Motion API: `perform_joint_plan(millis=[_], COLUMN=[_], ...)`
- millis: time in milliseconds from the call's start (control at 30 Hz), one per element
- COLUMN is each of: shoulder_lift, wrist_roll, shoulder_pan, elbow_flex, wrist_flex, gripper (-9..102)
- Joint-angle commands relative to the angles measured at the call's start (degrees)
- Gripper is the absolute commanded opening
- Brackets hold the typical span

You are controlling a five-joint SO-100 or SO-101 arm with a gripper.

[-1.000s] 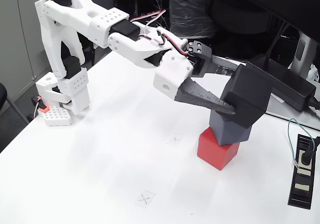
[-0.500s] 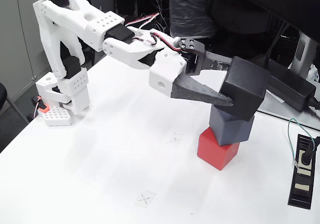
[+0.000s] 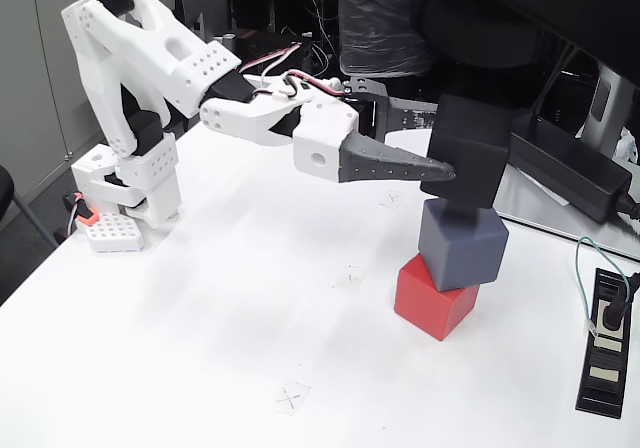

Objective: Stack the three blocks in an ordered color.

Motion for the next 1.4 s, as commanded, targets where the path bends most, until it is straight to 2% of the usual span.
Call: perform_joint_plan(millis=[0, 300, 700, 1100, 1367], shoulder_lift=[2.11, -5.54, -7.21, -6.77, -6.5], wrist_roll=[-0.79, -0.88, -0.88, -0.88, -0.88], shoulder_pan=[0.0, 0.09, 0.0, 0.35, 0.7], elbow_flex=[-0.26, -0.97, -0.35, -0.26, -0.18], wrist_flex=[-1.49, -1.58, -2.02, -2.11, -2.2], gripper=[21, 20, 21, 43, 45])
